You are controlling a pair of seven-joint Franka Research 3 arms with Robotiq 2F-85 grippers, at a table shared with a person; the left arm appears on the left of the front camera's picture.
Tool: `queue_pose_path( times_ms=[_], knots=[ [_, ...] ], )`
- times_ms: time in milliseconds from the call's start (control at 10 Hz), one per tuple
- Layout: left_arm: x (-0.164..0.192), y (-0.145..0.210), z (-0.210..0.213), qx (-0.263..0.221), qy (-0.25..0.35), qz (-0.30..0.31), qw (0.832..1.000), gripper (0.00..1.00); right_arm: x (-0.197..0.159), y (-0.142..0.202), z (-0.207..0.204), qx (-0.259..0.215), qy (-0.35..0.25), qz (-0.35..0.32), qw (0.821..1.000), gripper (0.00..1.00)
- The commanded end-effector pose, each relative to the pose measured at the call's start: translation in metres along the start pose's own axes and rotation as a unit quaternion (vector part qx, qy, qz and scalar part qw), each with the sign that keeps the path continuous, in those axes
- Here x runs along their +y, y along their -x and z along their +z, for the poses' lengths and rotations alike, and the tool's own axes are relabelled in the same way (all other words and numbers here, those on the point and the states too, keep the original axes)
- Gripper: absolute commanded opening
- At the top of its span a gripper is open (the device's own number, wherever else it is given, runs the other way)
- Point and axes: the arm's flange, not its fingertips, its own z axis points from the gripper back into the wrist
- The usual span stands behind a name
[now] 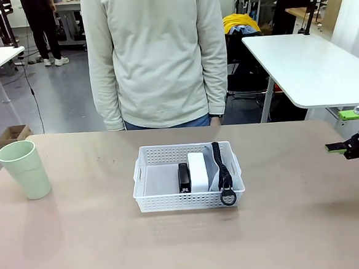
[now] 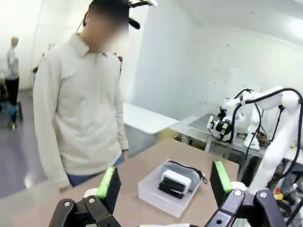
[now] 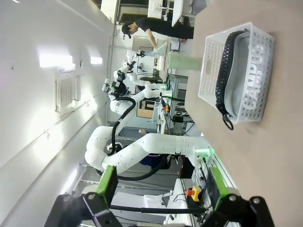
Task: Efficiently arrange items inside the basket to fit them all.
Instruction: Pick up the Reusable plastic cup and place it inside the Organizing basket.
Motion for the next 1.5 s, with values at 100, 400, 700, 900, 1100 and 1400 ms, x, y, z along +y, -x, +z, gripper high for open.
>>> queue_pose_path(
  times_ms=[100,400,700,900,1100,1400],
  knots=[
    [0.005,0.014,-0.03,-0.134,-0.087,-0.066,0.985,1.0,0.004,0.002,0.002,0.0,-0.005,0.007,1.0,1.0],
    [0.008,0.011,-0.013,-0.077,-0.047,-0.045,0.995,1.0,0.004,0.002,0.002,0.0,-0.005,0.007,1.0,1.0],
    [0.042,0.057,-0.024,0.042,0.002,-0.122,0.992,1.0,0.004,0.002,0.002,0.0,-0.005,0.007,1.0,1.0],
    [0.068,0.08,-0.01,0.186,0.062,-0.151,0.969,1.0,0.004,0.002,0.002,0.0,-0.005,0.007,1.0,1.0],
    [0.078,0.092,0.014,0.243,0.056,-0.149,0.957,1.0,0.004,0.002,0.002,0.0,-0.005,0.007,1.0,1.0],
    [0.093,0.144,0.014,0.226,0.05,-0.131,0.964,1.0,0.004,0.002,0.002,0.0,-0.005,0.007,1.0,1.0]
  ],
)
